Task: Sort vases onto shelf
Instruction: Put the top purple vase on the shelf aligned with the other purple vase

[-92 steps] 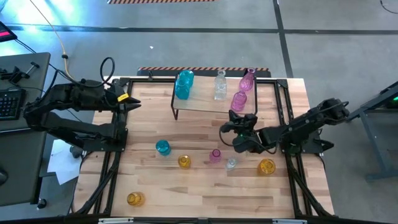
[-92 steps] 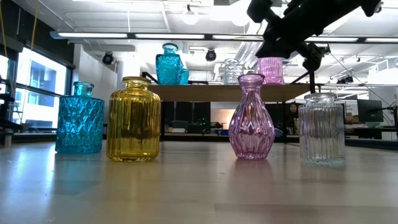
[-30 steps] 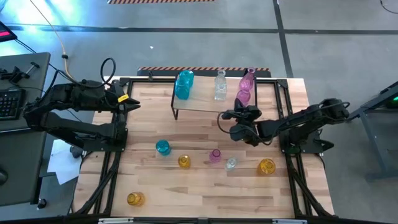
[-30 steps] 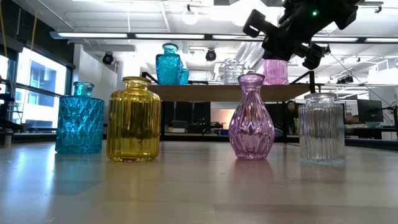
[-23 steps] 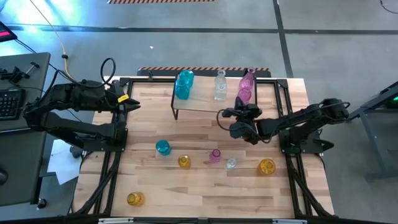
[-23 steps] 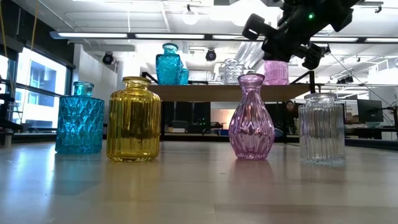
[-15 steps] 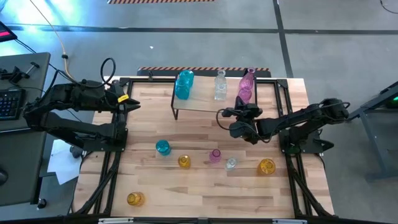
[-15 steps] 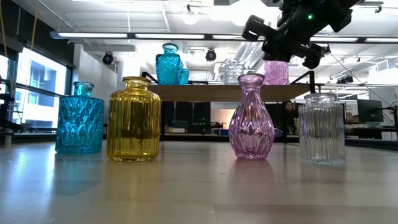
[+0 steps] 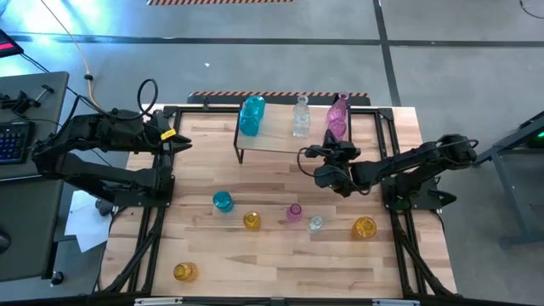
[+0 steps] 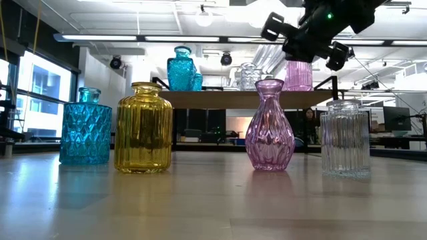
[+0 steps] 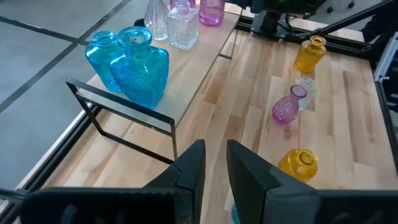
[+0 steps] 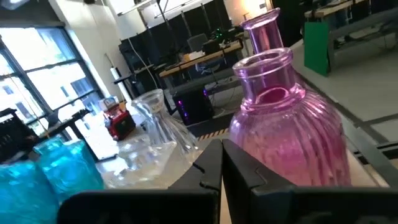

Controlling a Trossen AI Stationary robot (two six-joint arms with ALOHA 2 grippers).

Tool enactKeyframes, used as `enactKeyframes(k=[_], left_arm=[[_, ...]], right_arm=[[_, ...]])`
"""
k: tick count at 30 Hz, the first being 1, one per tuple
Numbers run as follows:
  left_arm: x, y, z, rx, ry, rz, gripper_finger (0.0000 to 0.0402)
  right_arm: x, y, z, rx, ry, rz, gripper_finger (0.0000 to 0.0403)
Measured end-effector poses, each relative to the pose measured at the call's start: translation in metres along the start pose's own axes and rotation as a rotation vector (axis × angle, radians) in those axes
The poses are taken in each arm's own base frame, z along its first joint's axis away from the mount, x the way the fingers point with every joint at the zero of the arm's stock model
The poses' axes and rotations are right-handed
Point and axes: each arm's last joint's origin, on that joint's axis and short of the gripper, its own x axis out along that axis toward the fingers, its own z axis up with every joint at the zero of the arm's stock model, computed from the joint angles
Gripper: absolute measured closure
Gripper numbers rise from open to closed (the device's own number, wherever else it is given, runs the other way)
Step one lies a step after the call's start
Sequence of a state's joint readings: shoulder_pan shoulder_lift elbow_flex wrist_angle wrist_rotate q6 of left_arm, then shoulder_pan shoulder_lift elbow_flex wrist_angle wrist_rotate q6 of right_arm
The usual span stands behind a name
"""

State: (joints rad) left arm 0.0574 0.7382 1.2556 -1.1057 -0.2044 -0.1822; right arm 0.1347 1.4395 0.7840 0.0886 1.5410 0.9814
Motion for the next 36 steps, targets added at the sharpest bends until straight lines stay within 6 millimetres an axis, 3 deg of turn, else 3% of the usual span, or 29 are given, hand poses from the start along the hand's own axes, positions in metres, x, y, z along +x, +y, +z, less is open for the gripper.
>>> enactKeyframes(k=[4, 13, 27, 33, 36], left_arm=[[0.0, -0.001, 0.0, 0.0, 0.005, -0.027, 0.0344], [0.0, -0.001, 0.0, 0.0, 0.005, -0.031, 0.0344], [-0.006, 0.001, -0.002, 0.007, -0.016, -0.035, 0.0344], [-0.018, -0.001, -0.008, 0.131, -0.039, -0.216, 0.0344], [-0.021, -0.003, -0.008, 0.211, -0.055, -0.308, 0.0344]], right_arm=[[-0.01, 0.008, 0.005, 0.018, 0.015, 0.038, 0.0403], [-0.053, 0.021, 0.021, -0.049, 0.046, 0.154, 0.0403], [-0.06, 0.02, 0.021, 0.003, 0.065, 0.182, 0.0403], [-0.081, 0.027, 0.021, 0.129, 0.276, 0.489, 0.0403], [-0.095, 0.041, 0.035, 0.133, 0.323, 0.61, 0.0403]])
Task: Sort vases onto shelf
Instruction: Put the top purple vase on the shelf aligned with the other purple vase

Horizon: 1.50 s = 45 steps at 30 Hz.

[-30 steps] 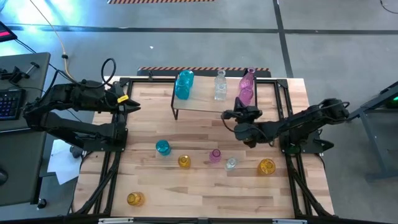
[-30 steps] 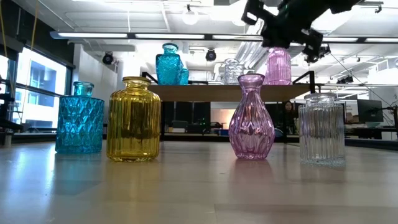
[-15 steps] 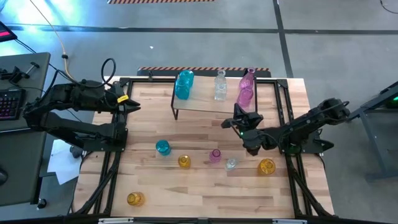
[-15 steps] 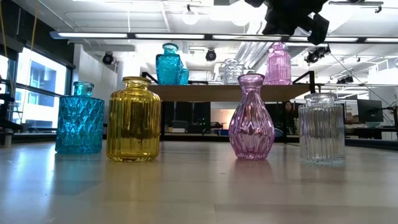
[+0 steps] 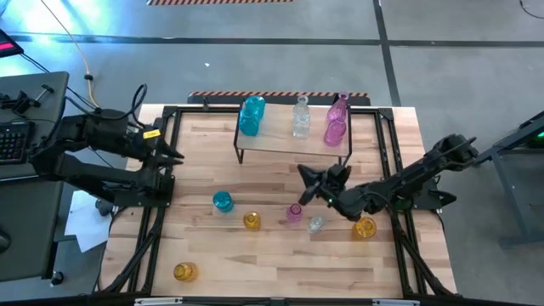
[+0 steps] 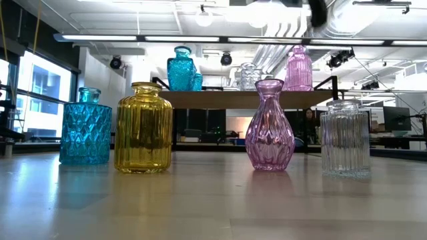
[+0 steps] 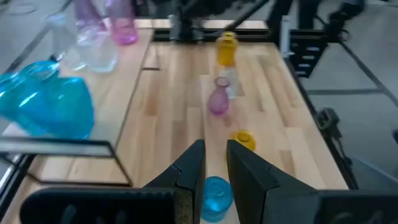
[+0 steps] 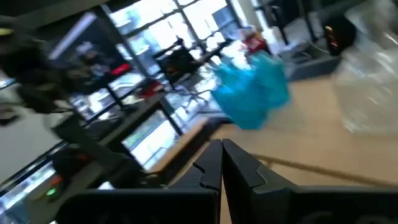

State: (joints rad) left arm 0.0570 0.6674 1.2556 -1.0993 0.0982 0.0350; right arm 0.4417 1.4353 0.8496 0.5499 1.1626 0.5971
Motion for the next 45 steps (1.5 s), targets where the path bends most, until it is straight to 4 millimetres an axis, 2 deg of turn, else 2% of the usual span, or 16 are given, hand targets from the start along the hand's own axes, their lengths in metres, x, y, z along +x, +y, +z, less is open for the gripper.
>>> enactKeyframes(k=[4, 9, 12, 16, 19, 22, 25, 29, 35, 45], left_arm=[[0.008, 0.001, 0.004, 0.006, 0.019, 0.003, 0.0344], [0.03, 0.002, 0.014, 0.046, 0.05, -0.051, 0.0344], [0.046, 0.003, 0.021, 0.073, 0.056, -0.098, 0.0344], [0.069, 0.005, 0.033, 0.082, 0.043, -0.108, 0.0344], [0.089, 0.007, 0.045, 0.106, -0.003, -0.104, 0.0344], [0.119, 0.01, 0.06, 0.119, -0.076, -0.125, 0.0344], [0.154, 0.012, 0.073, 0.121, -0.139, -0.183, 0.0344], [0.206, 0.013, 0.08, 0.101, -0.179, -0.207, 0.0344], [0.266, 0.018, 0.086, 0.108, -0.246, -0.204, 0.0344], [0.346, 0.024, 0.11, 0.271, -0.244, -0.192, 0.0344]], right_arm=[[-0.01, 0.043, 0.038, -0.153, -0.036, 0.012, 0.0403], [-0.026, 0.087, 0.098, -0.356, -0.055, -0.097, 0.0403], [-0.035, 0.099, 0.124, -0.426, -0.029, -0.103, 0.0403], [-0.044, 0.096, 0.144, -0.417, 0.098, -0.018, 0.0403], [-0.049, 0.084, 0.143, -0.39, 0.289, 0.031, 0.0403], [-0.052, 0.074, 0.136, -0.363, 0.451, 0.032, 0.0403], [-0.061, 0.069, 0.129, -0.363, 0.554, 0.031, 0.0403], [-0.084, 0.06, 0.123, -0.31, 0.678, -0.012, 0.0403], [-0.115, 0.053, 0.112, -0.297, 0.682, -0.068, 0.0403], [-0.136, 0.052, 0.094, -0.263, 0.701, -0.129, 0.0403]])
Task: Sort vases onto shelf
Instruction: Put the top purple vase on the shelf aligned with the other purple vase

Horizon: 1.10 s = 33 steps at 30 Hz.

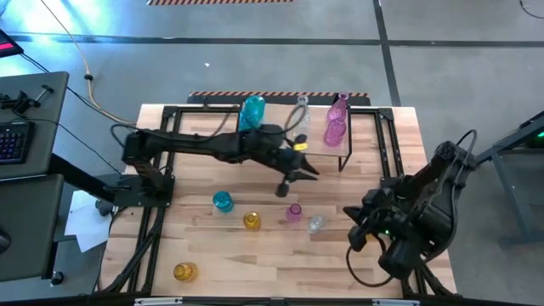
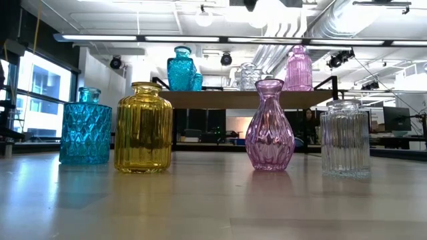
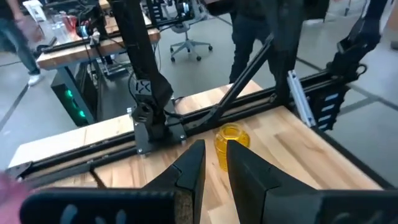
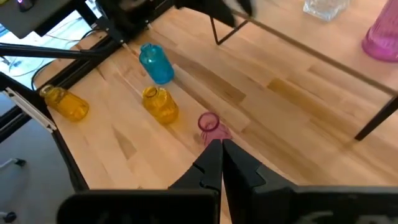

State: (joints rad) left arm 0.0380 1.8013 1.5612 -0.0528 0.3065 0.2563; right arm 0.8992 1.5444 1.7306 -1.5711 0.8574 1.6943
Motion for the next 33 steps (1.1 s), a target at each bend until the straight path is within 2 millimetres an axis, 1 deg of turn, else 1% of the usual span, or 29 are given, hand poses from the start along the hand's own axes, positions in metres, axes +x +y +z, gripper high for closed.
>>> enactKeyframes(k=[2, 5, 10, 14, 17, 23, 25, 29, 33], left_arm=[[0.014, 0.004, -0.002, 0.008, 0.006, 0.003, 0.0344], [0.031, 0.014, -0.004, 0.012, 0.02, 0.072, 0.0344], [0.05, 0.025, -0.01, 0.046, 0.072, 0.223, 0.0344], [0.057, 0.028, -0.013, 0.047, 0.088, 0.262, 0.0344], [0.057, 0.028, -0.016, 0.044, 0.113, 0.28, 0.0344], [0.059, 0.034, -0.024, 0.034, 0.167, 0.431, 0.0344], [0.06, 0.038, -0.026, 0.009, 0.166, 0.442, 0.0344], [0.067, 0.042, -0.039, -0.034, 0.193, 0.475, 0.0344], [0.071, 0.043, -0.04, -0.054, 0.166, 0.488, 0.0344]], right_arm=[[0.001, 0.002, -0.004, 0.0, -0.001, -0.003, 0.0403], [0.004, 0.006, -0.008, 0.01, -0.005, -0.013, 0.0403], [0.008, 0.01, -0.013, -0.005, -0.009, -0.027, 0.0403], [0.009, 0.01, -0.014, 0.007, -0.01, -0.029, 0.0403], [0.009, 0.01, -0.014, 0.007, -0.01, -0.029, 0.0403], [0.009, 0.011, -0.013, 0.005, -0.061, -0.02, 0.0403], [0.009, 0.011, -0.012, -0.008, -0.074, -0.018, 0.0403], [0.009, 0.011, -0.012, -0.012, -0.088, -0.016, 0.0403], [0.009, 0.011, -0.011, -0.011, -0.106, -0.015, 0.0403]])
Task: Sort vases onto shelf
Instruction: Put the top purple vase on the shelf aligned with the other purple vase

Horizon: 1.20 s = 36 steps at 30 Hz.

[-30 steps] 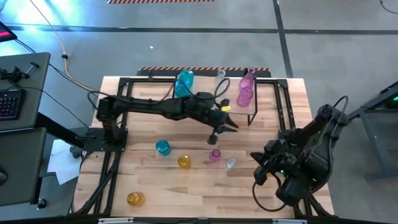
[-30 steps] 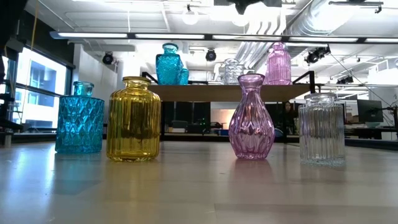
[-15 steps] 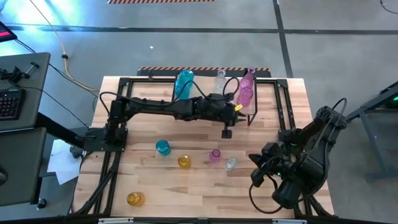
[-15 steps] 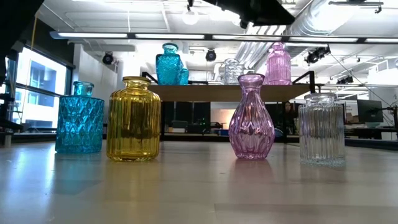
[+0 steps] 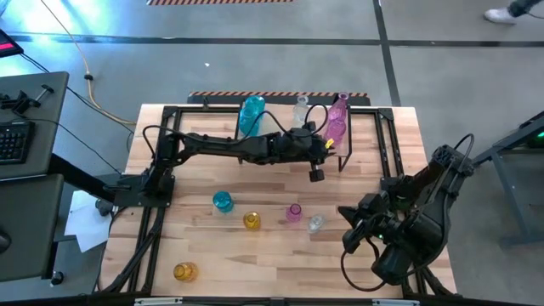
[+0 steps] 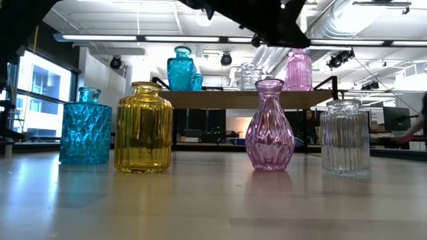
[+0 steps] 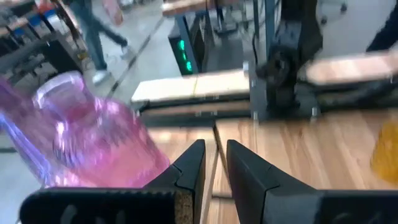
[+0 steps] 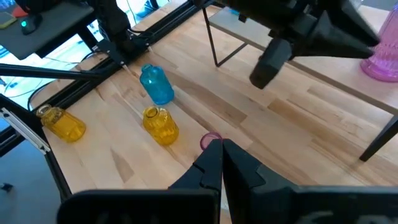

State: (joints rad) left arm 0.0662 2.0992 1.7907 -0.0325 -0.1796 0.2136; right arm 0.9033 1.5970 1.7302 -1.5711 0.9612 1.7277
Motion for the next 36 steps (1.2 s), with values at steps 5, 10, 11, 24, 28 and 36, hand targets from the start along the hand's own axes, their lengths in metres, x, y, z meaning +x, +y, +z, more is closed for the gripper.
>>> enactKeyframes(k=[5, 10, 11, 24, 28, 36], left_arm=[[0.004, 0.0, -0.002, -0.005, -0.017, 0.027, 0.0344], [0.003, 0.005, 0.001, -0.008, -0.032, 0.09, 0.0344], [0.003, 0.007, 0.001, -0.011, -0.032, 0.096, 0.0344], [0.009, 0.021, -0.005, -0.108, -0.036, 0.134, 0.0344], [0.011, 0.02, -0.007, -0.112, -0.03, 0.132, 0.0344], [0.015, 0.024, -0.012, -0.136, -0.027, 0.143, 0.0344]], right_arm=[[0.0, 0.0, 0.0, 0.0, -0.002, 0.0, 0.0403], [0.0, 0.0, 0.0, 0.0, -0.006, 0.001, 0.0403], [0.0, 0.0, 0.0, 0.0, -0.011, 0.002, 0.0403], [0.0, 0.001, 0.001, 0.005, -0.031, 0.008, 0.0403], [0.0, 0.001, 0.001, 0.009, -0.03, 0.011, 0.0403], [0.0, 0.002, 0.001, 0.018, -0.029, 0.016, 0.0403]])
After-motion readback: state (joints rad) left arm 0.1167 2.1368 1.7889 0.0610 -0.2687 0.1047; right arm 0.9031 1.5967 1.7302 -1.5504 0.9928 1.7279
